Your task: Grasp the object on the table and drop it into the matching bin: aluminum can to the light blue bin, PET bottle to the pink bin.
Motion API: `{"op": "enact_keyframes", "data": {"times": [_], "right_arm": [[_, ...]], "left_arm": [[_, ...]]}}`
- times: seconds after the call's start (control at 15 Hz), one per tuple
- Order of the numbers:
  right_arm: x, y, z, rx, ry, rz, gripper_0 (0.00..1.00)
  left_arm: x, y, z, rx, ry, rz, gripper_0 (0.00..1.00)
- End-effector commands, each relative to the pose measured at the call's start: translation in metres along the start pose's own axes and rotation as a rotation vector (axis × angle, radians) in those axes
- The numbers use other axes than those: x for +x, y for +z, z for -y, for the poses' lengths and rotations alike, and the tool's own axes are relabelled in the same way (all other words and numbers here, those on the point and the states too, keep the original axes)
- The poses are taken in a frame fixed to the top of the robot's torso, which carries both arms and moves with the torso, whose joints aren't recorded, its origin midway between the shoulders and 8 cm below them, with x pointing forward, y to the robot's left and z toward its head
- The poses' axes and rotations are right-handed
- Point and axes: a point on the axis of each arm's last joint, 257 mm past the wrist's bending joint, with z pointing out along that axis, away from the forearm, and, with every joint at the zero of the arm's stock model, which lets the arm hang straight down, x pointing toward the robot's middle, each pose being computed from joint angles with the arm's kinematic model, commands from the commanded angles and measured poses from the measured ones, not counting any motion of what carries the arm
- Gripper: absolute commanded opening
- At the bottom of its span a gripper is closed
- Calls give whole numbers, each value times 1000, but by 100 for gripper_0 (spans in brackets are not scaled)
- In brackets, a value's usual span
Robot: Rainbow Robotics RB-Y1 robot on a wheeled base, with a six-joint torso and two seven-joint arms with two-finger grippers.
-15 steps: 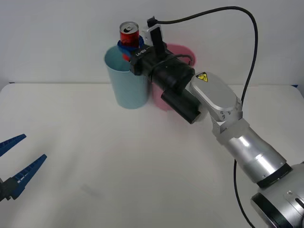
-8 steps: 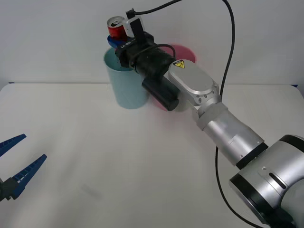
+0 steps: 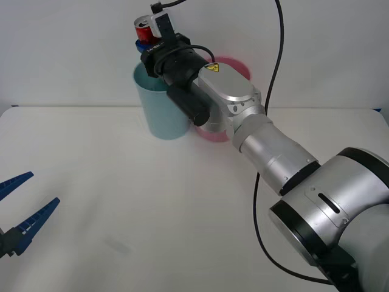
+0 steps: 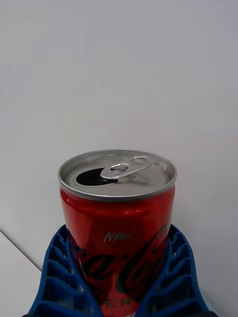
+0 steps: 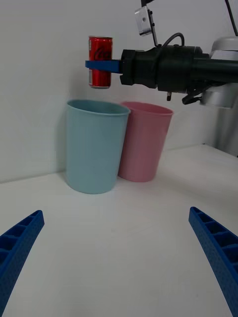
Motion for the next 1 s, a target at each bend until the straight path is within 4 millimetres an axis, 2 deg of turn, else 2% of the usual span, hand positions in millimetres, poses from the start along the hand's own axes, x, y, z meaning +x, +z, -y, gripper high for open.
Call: {"op": "enact_keyframes", "data": {"times": [0.07,0.2,0.27,0.33,0.4,1.0], "right_arm": [[3,0,2,8,-9,-6,1],[3,0,3,8,-11,-8,18],[4,0,3,10,-15,-9,43],[3,0,3,9,-25,-7,94],[4,0,4,13,-30,-9,100],[7,-3,2,-15,-36,-5,100]], "left_arm": [[0,0,0,0,0,0,100],[0,0,0,0,0,0,100],[0,0,0,0,0,0,100],[0,0,0,0,0,0,100],[0,0,0,0,0,0,100],[0,0,0,0,0,0,100]]}}
